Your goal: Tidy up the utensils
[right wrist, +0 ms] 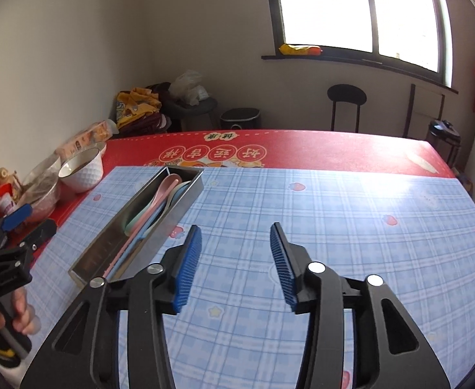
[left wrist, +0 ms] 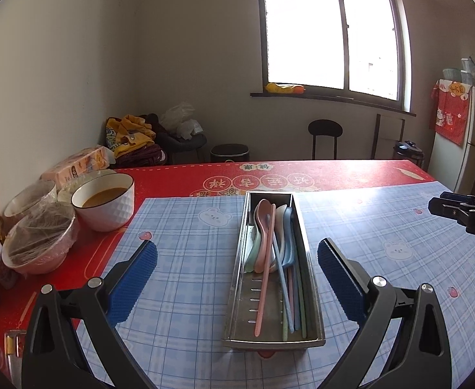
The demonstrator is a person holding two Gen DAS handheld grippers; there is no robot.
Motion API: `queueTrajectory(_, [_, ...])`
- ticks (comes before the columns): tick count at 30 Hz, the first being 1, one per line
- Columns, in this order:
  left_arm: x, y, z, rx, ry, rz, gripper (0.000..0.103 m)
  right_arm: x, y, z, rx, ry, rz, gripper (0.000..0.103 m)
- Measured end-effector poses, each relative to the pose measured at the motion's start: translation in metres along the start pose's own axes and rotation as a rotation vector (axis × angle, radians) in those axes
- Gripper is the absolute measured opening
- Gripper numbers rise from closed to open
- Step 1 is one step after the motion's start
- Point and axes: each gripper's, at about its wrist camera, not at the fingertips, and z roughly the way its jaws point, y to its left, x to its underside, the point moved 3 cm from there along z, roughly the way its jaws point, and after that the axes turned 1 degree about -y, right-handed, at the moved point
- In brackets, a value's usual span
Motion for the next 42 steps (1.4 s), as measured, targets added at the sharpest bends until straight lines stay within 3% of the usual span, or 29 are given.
queueTrajectory(3, [-0.01, -0.008, -0.012, 0.005, -0.019, 0.012, 0.097, -0.001, -0.009, -0.024, 0.003, -0.047, -0.005, 0.072])
queueTrajectory(5, [-0.016, -0.014, -0.021, 0.015, -0.026, 0.018, 0.097, -0.002, -0.015, -0.04, 0.02, -0.083, -0.002, 0.078])
queueTrajectory(6, [-0.019, -0.017, -0.025, 0.019, -0.033, 0.02, 0.097, -0.003, -0.017, -0.047, 0.028, -0.105, -0.002, 0.087])
queueTrajectory(12, [-0.033, -0.031, -0.055, 0.051, -0.089, 0.005, 0.097, -0.004, -0.03, -0.086, 0.048, -0.204, 0.033, 0.087])
queueTrajectory(23, [-0.046, -0.052, -0.092, 0.029, -0.177, 0.048, 0.097, 0.004, -0.043, -0.119, 0.05, -0.257, 0.08, 0.087])
queueTrajectory(42, [-0.044, -0.049, -0.093, 0.051, -0.148, 0.024, 0.097, 0.009, -0.045, -0.117, 0.08, -0.254, 0.088, 0.087])
